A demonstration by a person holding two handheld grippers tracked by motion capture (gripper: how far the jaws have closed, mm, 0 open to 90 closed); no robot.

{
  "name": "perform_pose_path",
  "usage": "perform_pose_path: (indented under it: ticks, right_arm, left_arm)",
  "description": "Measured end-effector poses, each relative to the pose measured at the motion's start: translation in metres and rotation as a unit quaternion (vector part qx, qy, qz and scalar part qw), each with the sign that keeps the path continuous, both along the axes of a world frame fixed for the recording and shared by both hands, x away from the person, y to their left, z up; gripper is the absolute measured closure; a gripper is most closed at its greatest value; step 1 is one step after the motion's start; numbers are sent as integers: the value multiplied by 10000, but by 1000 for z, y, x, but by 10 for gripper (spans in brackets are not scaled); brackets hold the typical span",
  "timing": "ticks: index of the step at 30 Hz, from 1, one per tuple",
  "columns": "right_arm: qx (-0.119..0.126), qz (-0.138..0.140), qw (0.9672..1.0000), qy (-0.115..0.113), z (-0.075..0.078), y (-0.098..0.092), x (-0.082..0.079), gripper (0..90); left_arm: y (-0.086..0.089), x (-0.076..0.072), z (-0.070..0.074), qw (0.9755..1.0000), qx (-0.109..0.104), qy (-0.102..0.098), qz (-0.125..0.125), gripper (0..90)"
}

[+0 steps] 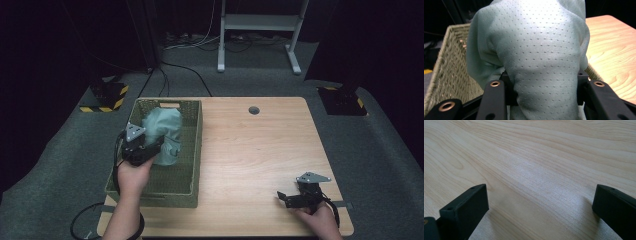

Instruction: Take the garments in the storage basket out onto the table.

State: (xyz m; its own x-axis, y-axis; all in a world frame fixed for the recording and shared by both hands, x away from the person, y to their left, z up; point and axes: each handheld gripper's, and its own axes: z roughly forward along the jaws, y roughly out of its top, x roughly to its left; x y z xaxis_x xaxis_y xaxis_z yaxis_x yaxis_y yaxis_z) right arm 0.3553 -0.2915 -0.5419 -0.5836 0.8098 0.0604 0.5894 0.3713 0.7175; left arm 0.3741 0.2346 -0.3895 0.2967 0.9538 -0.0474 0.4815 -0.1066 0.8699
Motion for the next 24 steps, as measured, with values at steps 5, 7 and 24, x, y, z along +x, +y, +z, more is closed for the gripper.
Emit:
perform_pose_path:
  ticks: [5, 7, 24]
  right_arm:
    - [-3, -10, 10000, 8, 0, 0, 0, 0]
    - [-4, -8, 10000, 5, 0, 0, 0, 0]
    - [19, 3, 10000, 1, 0, 0, 0, 1]
  left_arm:
    - [-6, -5, 10, 9998, 10, -206, -67, 538]
    - [-9, -8, 15, 9995, 44, -319, -61, 538]
    - [-16, -24, 32, 9962, -22, -875, -38, 538]
